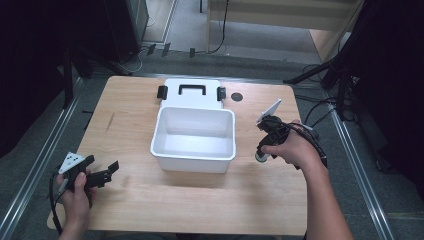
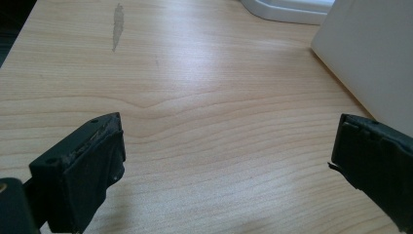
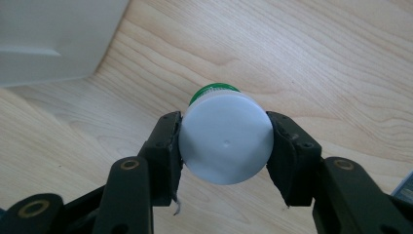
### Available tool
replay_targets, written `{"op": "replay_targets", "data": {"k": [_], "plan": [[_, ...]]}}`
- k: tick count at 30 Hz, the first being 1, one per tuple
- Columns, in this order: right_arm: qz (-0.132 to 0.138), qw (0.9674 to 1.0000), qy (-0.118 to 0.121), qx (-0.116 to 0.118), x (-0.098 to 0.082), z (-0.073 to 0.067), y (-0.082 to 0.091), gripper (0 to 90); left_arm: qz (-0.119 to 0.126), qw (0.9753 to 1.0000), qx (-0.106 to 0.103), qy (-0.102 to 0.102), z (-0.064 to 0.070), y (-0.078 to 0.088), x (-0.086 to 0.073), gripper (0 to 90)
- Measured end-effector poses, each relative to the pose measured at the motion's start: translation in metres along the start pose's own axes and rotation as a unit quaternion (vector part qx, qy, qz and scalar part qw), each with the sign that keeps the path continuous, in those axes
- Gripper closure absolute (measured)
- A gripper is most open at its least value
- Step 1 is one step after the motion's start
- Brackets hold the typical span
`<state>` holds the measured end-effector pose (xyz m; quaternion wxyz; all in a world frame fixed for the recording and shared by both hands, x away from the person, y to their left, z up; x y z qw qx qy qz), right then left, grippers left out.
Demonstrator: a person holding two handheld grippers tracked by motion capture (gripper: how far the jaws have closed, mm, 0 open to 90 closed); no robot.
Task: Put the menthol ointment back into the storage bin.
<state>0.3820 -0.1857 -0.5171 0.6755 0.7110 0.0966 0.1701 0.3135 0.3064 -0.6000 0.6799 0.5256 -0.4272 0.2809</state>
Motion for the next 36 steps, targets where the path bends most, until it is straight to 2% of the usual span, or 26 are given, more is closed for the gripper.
{"op": "replay_targets", "data": {"k": [8,10,26,33,36], "plan": [[-0.004,0.9999,0.004,0.015,0.011,-0.011,0.02,51.6,0.006,1.0,0.004,0.003,-0.001,0.001,0.001,0.0],[-0.003,0.9998,0.012,0.014,0.014,-0.013,0.024,51.6,0.006,1.0,0.004,0.004,-0.001,0.001,0.001,0.0],[0.001,0.9995,0.03,0.006,0.042,-0.034,0.052,51.6,0.005,1.0,0.002,0.007,-0.001,0.001,0.001,0.0],[-0.004,0.9994,0.034,0.0,0.048,-0.042,0.062,51.6,0.005,1.0,0.002,0.007,-0.001,0.001,0.001,0.0],[0.002,0.9993,0.038,0.001,0.052,-0.045,0.068,51.6,0.005,1.0,0.002,0.007,-0.001,0.001,0.001,0.0]]}}
Point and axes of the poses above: each handheld gripper's, and its own axes: y roughly backward along the jaws, x roughly out of its top, z roughly to its right, the point moved 10 cm from there along -y, roughly forward along the jaws, and after that the axes turned 9 degrees about -y, right-handed, at the moved point
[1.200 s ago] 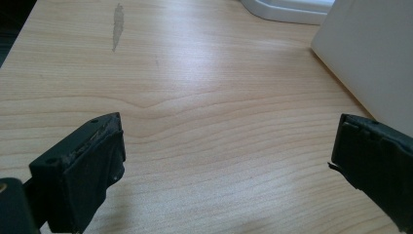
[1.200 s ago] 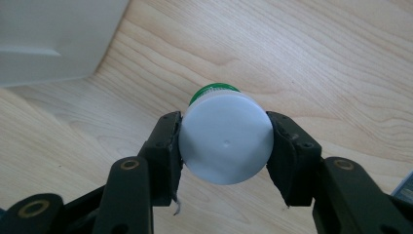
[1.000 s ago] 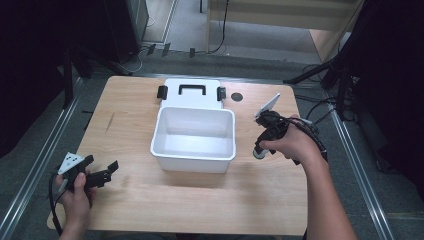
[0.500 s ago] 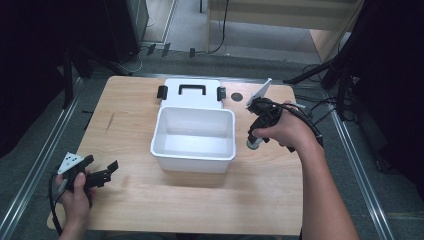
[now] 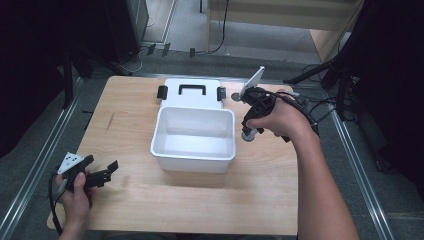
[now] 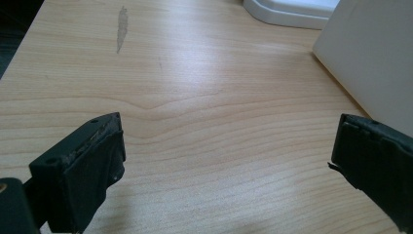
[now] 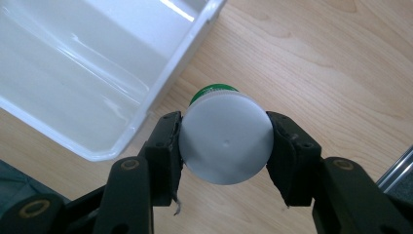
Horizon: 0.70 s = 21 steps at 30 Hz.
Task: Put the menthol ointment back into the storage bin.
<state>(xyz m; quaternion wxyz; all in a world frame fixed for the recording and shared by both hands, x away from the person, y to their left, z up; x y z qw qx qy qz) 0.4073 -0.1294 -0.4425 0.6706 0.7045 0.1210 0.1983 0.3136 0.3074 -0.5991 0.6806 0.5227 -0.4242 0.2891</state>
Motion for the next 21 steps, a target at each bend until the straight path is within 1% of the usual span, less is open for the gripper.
{"op": "replay_targets", "data": {"k": [7,11,14,15,16,17,19,21], "plan": [[0.005,0.9999,0.012,-0.005,0.008,-0.009,0.01,51.6,0.0,1.0,0.0,0.0,0.0,0.0,0.0,0.0],[0.008,0.9998,0.021,-0.001,0.012,-0.015,0.014,51.6,-0.001,1.0,-0.001,-0.001,0.0,0.0,0.0,0.0],[0.009,0.9997,0.024,-0.001,0.015,-0.022,0.017,51.6,0.0,1.0,0.0,-0.001,0.0,0.0,0.0,0.0],[0.011,0.9995,0.029,-0.001,0.017,-0.025,0.018,51.6,-0.001,1.0,-0.001,-0.001,0.0,0.0,0.0,0.0],[0.015,0.9993,0.035,0.002,0.019,-0.028,0.018,51.6,-0.001,1.0,-0.001,-0.001,0.0,0.0,0.0,0.0],[0.013,0.9993,0.034,0.005,0.019,-0.031,0.019,51.6,-0.001,1.0,-0.001,-0.001,0.0,0.0,0.0,0.0],[0.014,0.999,0.041,0.012,0.021,-0.037,0.02,51.6,-0.001,1.0,-0.001,0.0,0.0,0.0,0.0,0.0],[0.015,0.9988,0.045,0.011,0.023,-0.042,0.021,51.6,-0.002,1.0,-0.002,-0.001,0.0,0.0,0.0,0.0]]}}
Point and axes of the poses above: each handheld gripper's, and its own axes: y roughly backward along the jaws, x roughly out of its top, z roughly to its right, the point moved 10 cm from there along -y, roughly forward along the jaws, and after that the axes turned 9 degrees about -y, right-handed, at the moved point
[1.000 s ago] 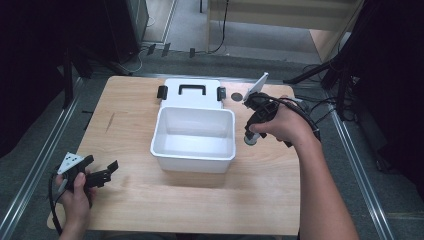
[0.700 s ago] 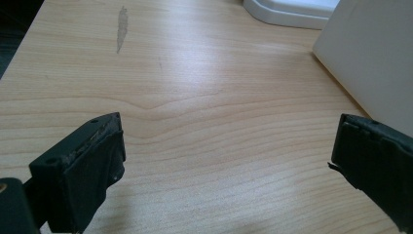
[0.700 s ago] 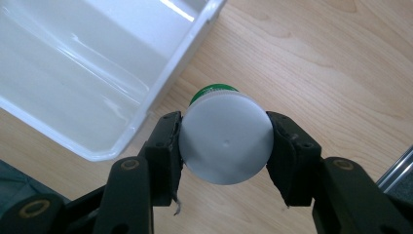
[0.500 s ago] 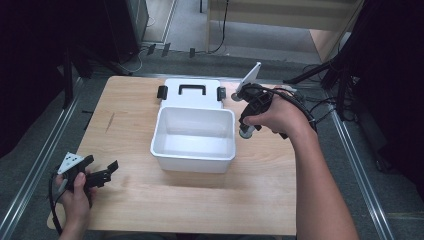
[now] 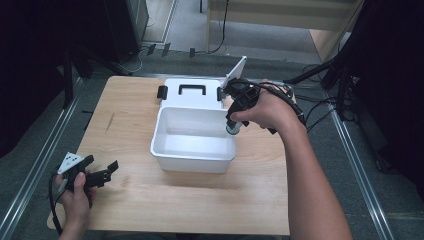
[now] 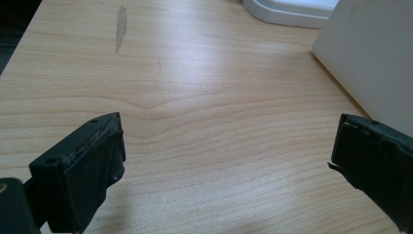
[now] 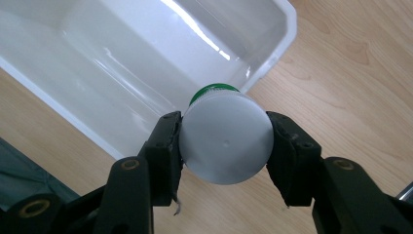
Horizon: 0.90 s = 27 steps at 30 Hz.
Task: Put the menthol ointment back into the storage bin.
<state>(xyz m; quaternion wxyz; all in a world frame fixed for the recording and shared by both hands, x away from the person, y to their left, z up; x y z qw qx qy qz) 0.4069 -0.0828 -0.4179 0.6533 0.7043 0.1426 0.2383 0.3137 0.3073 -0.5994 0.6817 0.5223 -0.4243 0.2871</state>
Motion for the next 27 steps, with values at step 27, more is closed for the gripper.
{"op": "replay_targets", "data": {"k": [27], "plan": [[-0.024,0.9979,0.059,0.012,0.012,-0.028,-0.041,51.6,0.0,1.0,-0.002,0.001,0.0,0.0,0.0,0.0]]}}
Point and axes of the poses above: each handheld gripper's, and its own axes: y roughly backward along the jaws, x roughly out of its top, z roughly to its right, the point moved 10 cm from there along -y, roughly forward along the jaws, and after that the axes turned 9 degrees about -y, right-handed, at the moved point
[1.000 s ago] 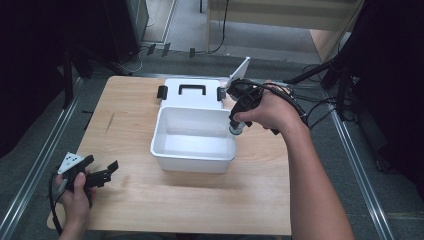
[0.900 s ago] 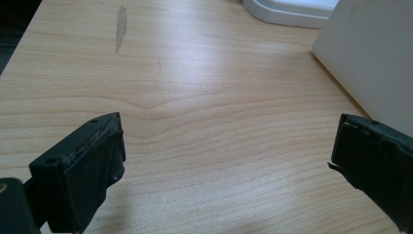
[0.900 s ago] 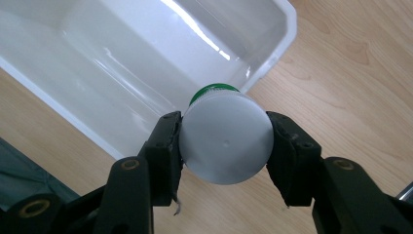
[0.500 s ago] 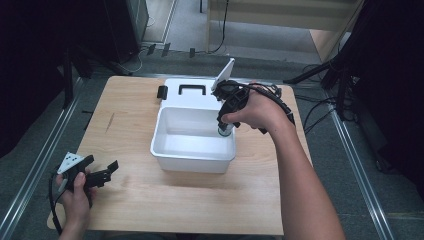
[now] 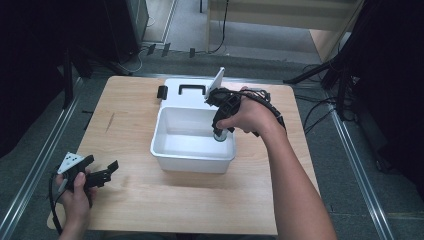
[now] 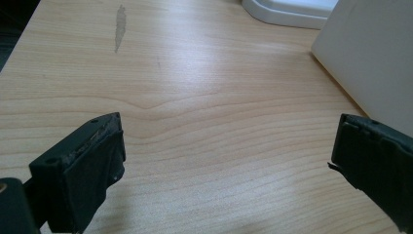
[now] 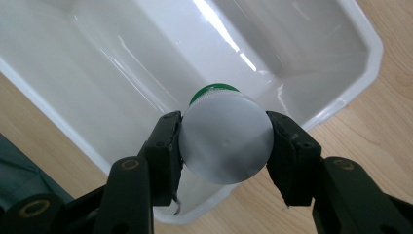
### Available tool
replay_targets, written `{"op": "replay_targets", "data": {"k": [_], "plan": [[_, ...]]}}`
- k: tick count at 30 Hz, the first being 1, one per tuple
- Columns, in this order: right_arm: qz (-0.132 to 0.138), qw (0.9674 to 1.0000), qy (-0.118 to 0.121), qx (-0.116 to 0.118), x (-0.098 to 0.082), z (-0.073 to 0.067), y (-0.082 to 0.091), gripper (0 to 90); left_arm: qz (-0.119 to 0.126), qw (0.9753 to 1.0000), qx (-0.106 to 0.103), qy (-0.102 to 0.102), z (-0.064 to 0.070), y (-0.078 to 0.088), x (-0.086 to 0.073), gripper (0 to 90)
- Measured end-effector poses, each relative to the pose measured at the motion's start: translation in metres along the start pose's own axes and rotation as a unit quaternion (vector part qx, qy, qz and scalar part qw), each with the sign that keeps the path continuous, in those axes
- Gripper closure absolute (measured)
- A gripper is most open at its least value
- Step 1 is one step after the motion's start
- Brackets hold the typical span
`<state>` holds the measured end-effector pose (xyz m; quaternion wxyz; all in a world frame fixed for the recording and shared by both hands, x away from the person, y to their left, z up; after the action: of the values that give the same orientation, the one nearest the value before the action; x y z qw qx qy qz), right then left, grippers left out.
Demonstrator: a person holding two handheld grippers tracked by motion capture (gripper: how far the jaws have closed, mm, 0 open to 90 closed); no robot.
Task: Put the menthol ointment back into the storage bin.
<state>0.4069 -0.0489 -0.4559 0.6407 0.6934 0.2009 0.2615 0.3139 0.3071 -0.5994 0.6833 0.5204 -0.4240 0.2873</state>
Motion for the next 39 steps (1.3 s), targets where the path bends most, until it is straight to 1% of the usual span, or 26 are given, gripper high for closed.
{"op": "replay_targets", "data": {"k": [4,17,20,24,25,30,32,35,39], "plan": [[-0.006,1.0,0.005,0.001,0.001,0.0,-0.009,51.6,0.0,1.0,0.0,0.0,0.0,0.0,0.0,0.0],[-0.012,0.9996,0.023,0.006,0.001,-0.005,-0.037,51.5,-0.001,1.0,-0.001,0.001,0.0,0.0,0.0,0.0],[-0.016,0.9996,0.022,0.007,0.0,-0.005,-0.043,51.5,0.0,1.0,-0.001,0.0,0.0,0.0,0.0,0.0],[-0.02,0.9993,0.031,0.006,-0.002,-0.005,-0.052,51.5,-0.001,1.0,-0.001,0.0,0.0,0.0,0.0,0.0],[-0.02,0.9992,0.035,0.007,-0.002,-0.005,-0.053,51.5,-0.002,1.0,-0.001,-0.001,0.0,0.0,0.0,0.0],[-0.017,0.9989,0.041,0.011,-0.002,-0.008,-0.063,51.5,-0.001,1.0,0.0,-0.001,0.0,0.0,0.0,0.0],[-0.018,0.9985,0.051,0.01,-0.002,-0.008,-0.066,51.5,-0.001,1.0,0.0,0.0,0.0,0.0,0.0,0.0],[-0.015,0.9986,0.048,0.012,-0.001,-0.011,-0.07,51.5,-0.003,1.0,-0.001,-0.001,0.0,0.0,0.0,0.0],[-0.017,0.9984,0.053,0.011,-0.002,-0.012,-0.075,51.5,-0.003,1.0,-0.001,-0.001,0.0,0.0,0.0,0.0]]}}
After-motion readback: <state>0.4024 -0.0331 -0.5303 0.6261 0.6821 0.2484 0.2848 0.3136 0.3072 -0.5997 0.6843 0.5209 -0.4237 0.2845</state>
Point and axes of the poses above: each handheld gripper's, and its own axes: y roughly backward along the jaws, x roughly out of its top, z roughly to its right, the point moved 10 cm from there along -y, roughly forward along the jaws, and after that the axes turned 9 degrees about -y, right-handed, at the moved point
